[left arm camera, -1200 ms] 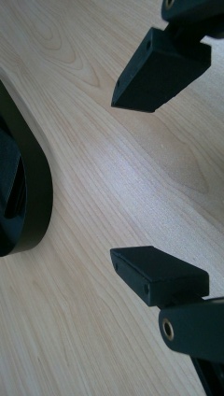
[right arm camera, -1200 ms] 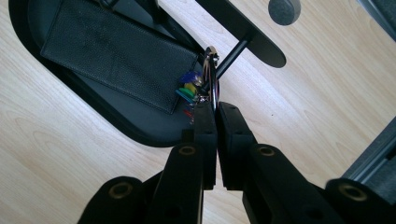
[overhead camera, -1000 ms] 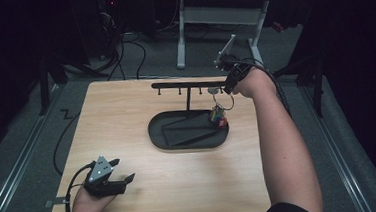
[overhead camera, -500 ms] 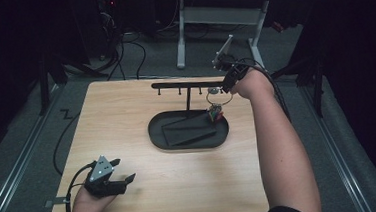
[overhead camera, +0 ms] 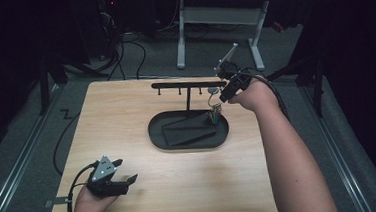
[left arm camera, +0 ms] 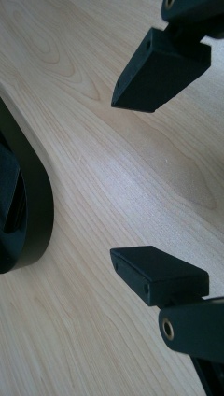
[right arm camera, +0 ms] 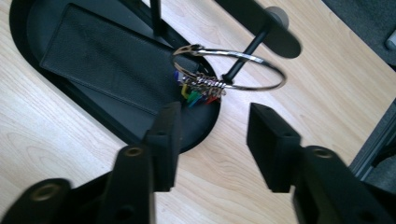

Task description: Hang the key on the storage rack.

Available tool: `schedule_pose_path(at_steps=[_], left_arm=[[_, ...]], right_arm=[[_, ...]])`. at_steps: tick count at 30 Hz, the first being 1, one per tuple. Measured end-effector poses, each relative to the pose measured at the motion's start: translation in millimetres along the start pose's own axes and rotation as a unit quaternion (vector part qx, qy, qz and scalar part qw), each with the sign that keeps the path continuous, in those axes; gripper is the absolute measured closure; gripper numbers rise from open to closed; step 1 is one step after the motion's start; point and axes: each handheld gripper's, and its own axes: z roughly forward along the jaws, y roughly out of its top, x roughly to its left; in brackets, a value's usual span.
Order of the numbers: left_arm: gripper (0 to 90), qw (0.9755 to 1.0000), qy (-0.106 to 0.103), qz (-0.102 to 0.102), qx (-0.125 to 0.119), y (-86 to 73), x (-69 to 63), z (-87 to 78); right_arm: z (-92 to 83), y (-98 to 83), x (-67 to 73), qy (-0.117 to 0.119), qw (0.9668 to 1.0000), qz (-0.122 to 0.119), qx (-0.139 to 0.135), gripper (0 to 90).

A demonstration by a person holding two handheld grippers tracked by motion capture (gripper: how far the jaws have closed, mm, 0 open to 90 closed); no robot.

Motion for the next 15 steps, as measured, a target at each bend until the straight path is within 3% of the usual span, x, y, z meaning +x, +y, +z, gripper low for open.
schedule_pose_path(at_steps=[7,11,15], left_arm=[[23.4,1.0000,-0.002,0.002,0.001,0.8,-1.7,0.8],[23.3,1.0000,-0.002,0.003,0.000,1.2,-2.5,0.5],[23.0,1.0000,-0.003,0.003,0.000,1.3,-2.4,0.4]], right_arm=[[3.9,-15.8,12.4,-0.016,0.9993,0.016,-0.029,34.9],[5.7,-27.1,16.7,-0.017,0.9980,0.031,-0.053,29.9],[8.9,-39.8,22.1,-0.026,0.9966,0.020,-0.076,26.5]])
